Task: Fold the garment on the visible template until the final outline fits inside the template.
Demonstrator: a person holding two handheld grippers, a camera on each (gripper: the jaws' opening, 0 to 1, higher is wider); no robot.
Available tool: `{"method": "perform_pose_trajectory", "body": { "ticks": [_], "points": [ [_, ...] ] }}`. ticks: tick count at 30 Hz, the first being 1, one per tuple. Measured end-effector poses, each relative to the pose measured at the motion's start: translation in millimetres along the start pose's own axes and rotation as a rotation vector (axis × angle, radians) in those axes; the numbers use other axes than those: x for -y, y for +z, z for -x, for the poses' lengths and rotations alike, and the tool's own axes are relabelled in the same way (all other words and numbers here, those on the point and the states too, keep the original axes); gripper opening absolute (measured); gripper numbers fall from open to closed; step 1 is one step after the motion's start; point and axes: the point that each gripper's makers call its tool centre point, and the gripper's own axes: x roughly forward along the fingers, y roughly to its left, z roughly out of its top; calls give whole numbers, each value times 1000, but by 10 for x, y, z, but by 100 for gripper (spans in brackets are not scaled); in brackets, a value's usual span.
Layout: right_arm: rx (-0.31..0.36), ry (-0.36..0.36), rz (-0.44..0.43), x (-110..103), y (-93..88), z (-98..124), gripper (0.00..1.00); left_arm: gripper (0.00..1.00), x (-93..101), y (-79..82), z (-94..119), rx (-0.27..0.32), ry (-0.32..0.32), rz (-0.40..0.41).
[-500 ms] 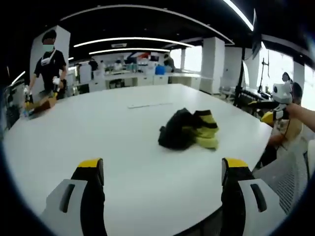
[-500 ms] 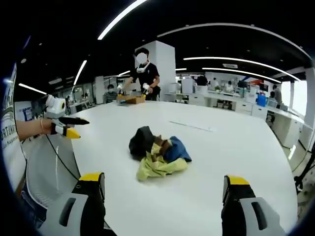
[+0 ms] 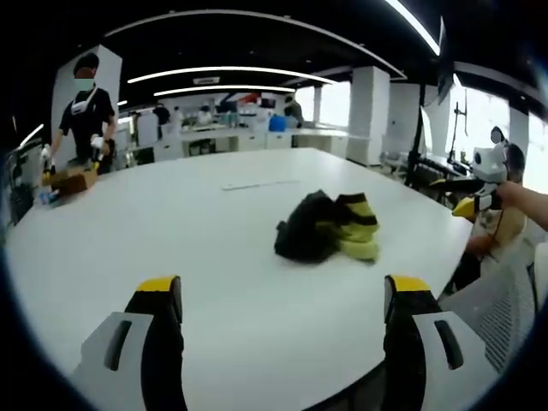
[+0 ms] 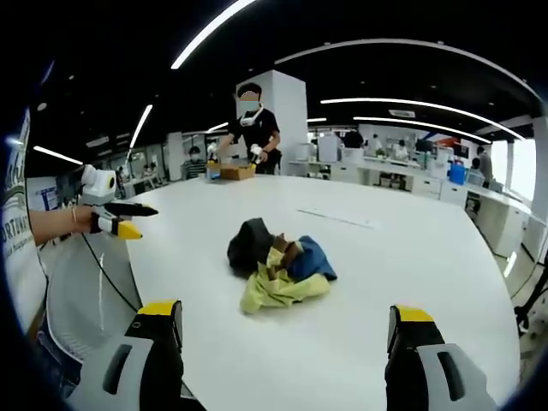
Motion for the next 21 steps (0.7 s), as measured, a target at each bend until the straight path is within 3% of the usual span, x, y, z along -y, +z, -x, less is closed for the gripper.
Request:
{"method": "perform_pose_trajectory", "body": {
  "ticks": [21],
  "points": [
    [24, 7, -5, 14, 16, -23, 99, 89, -15, 18, -11, 13, -12, -3]
  ]
}}
